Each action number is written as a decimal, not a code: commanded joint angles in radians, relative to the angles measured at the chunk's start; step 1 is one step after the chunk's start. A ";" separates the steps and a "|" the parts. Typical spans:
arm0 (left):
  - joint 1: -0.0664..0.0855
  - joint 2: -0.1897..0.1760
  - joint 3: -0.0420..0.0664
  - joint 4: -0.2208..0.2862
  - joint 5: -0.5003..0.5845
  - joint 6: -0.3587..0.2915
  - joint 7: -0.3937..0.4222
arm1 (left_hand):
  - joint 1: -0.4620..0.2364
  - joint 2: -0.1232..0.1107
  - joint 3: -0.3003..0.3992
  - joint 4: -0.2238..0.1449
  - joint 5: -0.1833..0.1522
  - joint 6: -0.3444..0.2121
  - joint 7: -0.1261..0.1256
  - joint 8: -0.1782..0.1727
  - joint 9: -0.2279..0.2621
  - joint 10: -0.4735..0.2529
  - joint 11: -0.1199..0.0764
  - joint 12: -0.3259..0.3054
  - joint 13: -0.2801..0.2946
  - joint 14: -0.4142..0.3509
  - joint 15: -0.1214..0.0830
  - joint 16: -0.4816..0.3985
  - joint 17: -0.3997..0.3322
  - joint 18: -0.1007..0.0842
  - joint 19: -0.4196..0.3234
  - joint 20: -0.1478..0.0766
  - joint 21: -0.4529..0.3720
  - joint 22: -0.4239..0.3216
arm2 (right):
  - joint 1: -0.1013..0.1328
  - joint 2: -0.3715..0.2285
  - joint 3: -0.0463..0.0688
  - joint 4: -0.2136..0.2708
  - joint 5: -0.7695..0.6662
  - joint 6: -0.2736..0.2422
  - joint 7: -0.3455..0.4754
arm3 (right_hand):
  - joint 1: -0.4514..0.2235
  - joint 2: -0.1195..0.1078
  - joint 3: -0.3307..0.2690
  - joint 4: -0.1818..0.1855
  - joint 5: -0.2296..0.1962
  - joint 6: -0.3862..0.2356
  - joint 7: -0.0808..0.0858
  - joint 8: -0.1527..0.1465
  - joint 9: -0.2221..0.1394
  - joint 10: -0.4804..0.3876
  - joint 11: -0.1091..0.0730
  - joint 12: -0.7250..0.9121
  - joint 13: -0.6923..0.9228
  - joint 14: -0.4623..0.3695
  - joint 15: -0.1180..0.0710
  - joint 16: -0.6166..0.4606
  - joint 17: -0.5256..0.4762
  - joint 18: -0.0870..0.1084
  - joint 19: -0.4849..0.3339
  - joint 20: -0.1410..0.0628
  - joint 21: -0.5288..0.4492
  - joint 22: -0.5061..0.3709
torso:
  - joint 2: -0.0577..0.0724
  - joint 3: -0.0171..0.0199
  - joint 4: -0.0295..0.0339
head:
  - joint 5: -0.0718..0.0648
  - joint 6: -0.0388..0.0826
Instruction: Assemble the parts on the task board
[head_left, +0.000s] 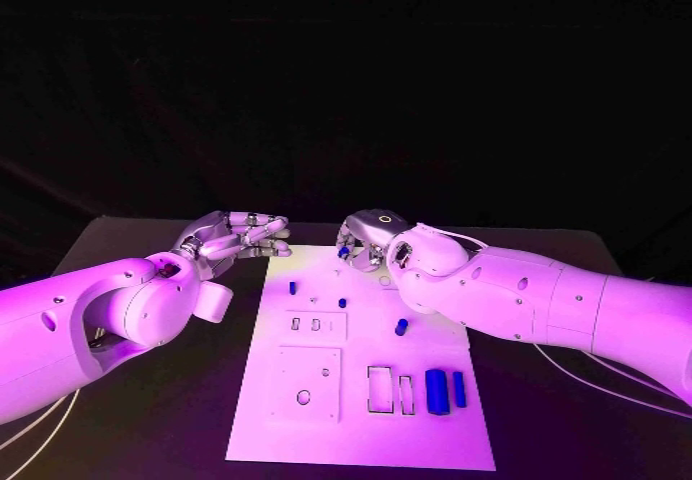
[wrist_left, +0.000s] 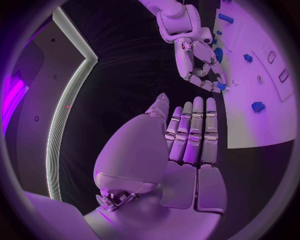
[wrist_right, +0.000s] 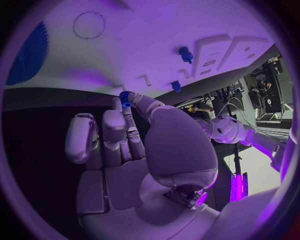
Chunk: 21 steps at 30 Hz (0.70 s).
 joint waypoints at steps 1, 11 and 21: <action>0.002 0.002 0.001 0.004 0.005 0.016 0.004 | -0.004 -0.005 0.005 0.000 -0.002 -0.009 0.011 -0.003 -0.001 -0.006 0.000 -0.004 -0.001 -0.005 0.001 -0.007 -0.001 -0.004 -0.006 0.003 -0.006 -0.002 | -0.001 0.004 0.000 -0.003 -0.005 0.033 -0.005 | -0.003 -0.011 0.005 0.003 0.005 -0.002 0.001 0.001 0.002 0.006 0.000 0.003 0.003 0.006 0.002 0.002 -0.001 -0.006 0.000 0.005 -0.001 -0.001 | 0.000 -0.0001 0.0000 | 0.001 -0.002; 0.002 0.002 0.001 0.004 0.009 0.017 0.004 | -0.004 -0.005 0.005 0.000 -0.002 -0.009 0.011 -0.003 -0.001 -0.006 0.000 -0.004 -0.001 -0.005 0.001 -0.007 -0.001 -0.004 -0.006 0.003 -0.006 -0.002 | -0.003 0.012 0.000 -0.014 -0.009 0.044 -0.008 | -0.004 -0.015 0.005 0.002 0.004 -0.005 0.003 -0.002 0.002 0.002 0.001 0.001 0.001 0.005 0.003 0.002 -0.003 -0.005 -0.003 0.006 -0.004 -0.005 | 0.000 -0.0012 -0.0007 | 0.002 -0.004; 0.002 0.000 0.001 0.005 0.009 0.017 0.004 | -0.004 -0.005 0.005 0.000 -0.002 -0.009 0.011 -0.003 -0.001 -0.006 0.000 -0.004 -0.001 -0.005 0.001 -0.007 -0.001 -0.004 -0.006 0.003 -0.006 -0.002 | -0.003 0.018 0.000 -0.023 -0.008 0.046 -0.006 | -0.025 -0.041 0.001 0.013 -0.009 -0.072 0.024 -0.044 -0.007 -0.050 0.022 -0.024 -0.017 -0.002 0.020 -0.006 -0.022 -0.001 -0.019 0.019 -0.020 -0.025 | 0.000 -0.0015 -0.0006 | 0.004 -0.003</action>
